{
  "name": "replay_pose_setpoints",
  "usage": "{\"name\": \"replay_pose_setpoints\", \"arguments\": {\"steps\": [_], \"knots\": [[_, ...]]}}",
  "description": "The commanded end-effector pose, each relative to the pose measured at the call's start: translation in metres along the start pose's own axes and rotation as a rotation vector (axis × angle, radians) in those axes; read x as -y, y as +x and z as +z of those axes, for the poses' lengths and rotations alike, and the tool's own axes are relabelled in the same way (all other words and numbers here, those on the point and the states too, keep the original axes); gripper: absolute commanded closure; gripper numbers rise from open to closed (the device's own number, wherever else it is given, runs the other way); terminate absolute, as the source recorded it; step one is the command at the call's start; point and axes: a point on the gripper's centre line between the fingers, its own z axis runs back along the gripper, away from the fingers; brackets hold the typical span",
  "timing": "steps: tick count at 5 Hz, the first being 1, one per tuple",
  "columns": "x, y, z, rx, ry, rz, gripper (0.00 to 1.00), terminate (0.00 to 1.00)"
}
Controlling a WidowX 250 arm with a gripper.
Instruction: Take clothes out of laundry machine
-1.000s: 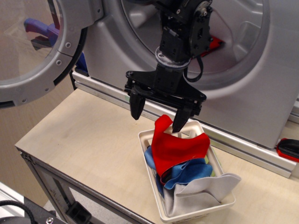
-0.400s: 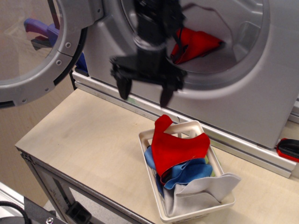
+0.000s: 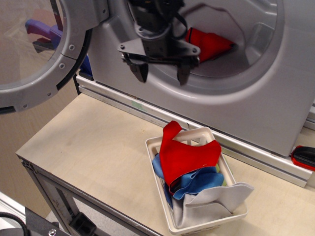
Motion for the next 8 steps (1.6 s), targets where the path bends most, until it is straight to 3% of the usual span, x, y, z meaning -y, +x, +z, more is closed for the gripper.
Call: {"name": "replay_pose_setpoints", "arguments": {"steps": [1,4,5,8], "knots": [[0.020,0.034,-0.007,0.136,0.037,0.021,0.00,0.00],[0.049,0.072,-0.027,0.248,0.074,-0.009,0.00,0.00],[0.047,0.078,-0.042,0.246,0.119,-0.004,0.00,0.00],[0.038,0.083,-0.067,0.147,0.134,0.036,0.00,0.00]]}}
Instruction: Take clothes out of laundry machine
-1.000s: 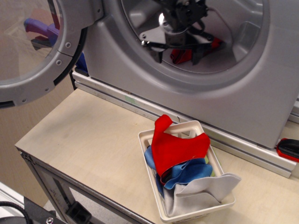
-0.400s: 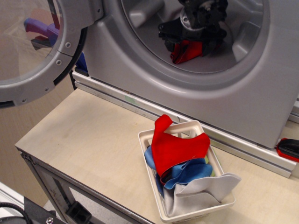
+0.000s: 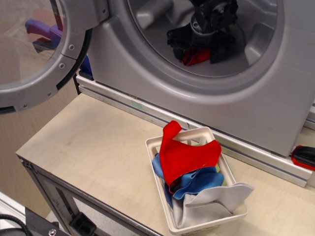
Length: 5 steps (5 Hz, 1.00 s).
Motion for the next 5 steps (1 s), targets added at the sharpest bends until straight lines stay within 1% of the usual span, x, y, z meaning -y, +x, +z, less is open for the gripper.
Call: {"name": "replay_pose_setpoints", "arguments": {"steps": [1,2,3,4,5], "knots": [[-0.002,0.014,0.010,-0.002,-0.026,0.013,1.00,0.00],[-0.005,0.008,0.018,-0.007,-0.041,-0.005,1.00,0.00],[-0.008,-0.010,0.033,-0.011,-0.048,-0.039,1.00,0.00],[-0.017,-0.031,0.050,-0.025,-0.070,-0.085,1.00,0.00],[-0.029,-0.052,0.074,-0.053,-0.100,-0.116,1.00,0.00]]}}
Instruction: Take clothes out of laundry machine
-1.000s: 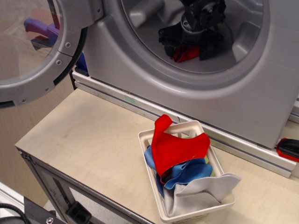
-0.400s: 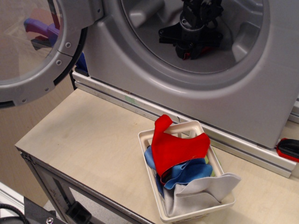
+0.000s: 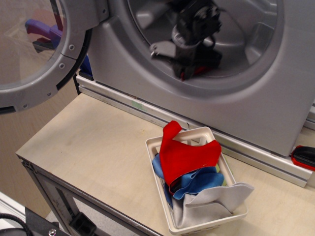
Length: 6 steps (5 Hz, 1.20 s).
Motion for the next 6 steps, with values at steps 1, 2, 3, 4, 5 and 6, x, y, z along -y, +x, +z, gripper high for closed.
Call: {"name": "replay_pose_setpoints", "arguments": {"steps": [1,2,3,4,5,6], "knots": [[-0.013,-0.023,0.065,0.005,-0.092,-0.054,1.00,0.00],[-0.015,-0.047,0.081,-0.085,-0.148,-0.117,1.00,0.00],[-0.011,-0.063,0.089,-0.136,-0.185,-0.152,1.00,0.00],[-0.003,-0.082,0.084,-0.296,-0.227,-0.202,1.00,0.00],[0.013,-0.102,0.078,-0.319,-0.215,-0.264,1.00,0.00],[0.018,-0.122,0.079,-0.388,-0.215,-0.313,1.00,0.00]]}}
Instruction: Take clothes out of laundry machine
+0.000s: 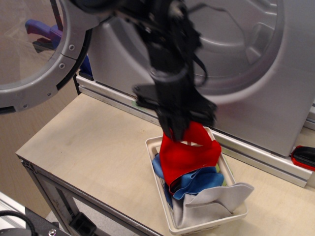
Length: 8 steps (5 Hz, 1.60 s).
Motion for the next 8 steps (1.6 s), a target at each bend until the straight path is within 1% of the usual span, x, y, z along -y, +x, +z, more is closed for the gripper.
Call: {"name": "replay_pose_setpoints", "arguments": {"steps": [1,2,3,4,5,6,7,8], "knots": [[0.003,-0.013,0.002,-0.099,-0.021,-0.050,1.00,0.00],[0.001,-0.013,0.005,-0.106,0.014,0.005,1.00,0.00],[-0.002,-0.003,0.008,-0.107,0.042,0.133,0.00,0.00],[-0.003,0.003,0.022,-0.050,0.065,0.182,0.00,0.00],[-0.008,0.010,0.041,-0.020,0.054,0.258,0.00,0.00],[-0.004,0.018,0.066,-0.009,0.071,0.338,0.00,0.00],[-0.007,0.030,0.087,-0.037,0.044,0.470,0.00,0.00],[-0.008,0.042,0.086,-0.030,0.095,0.451,0.00,0.00]]}}
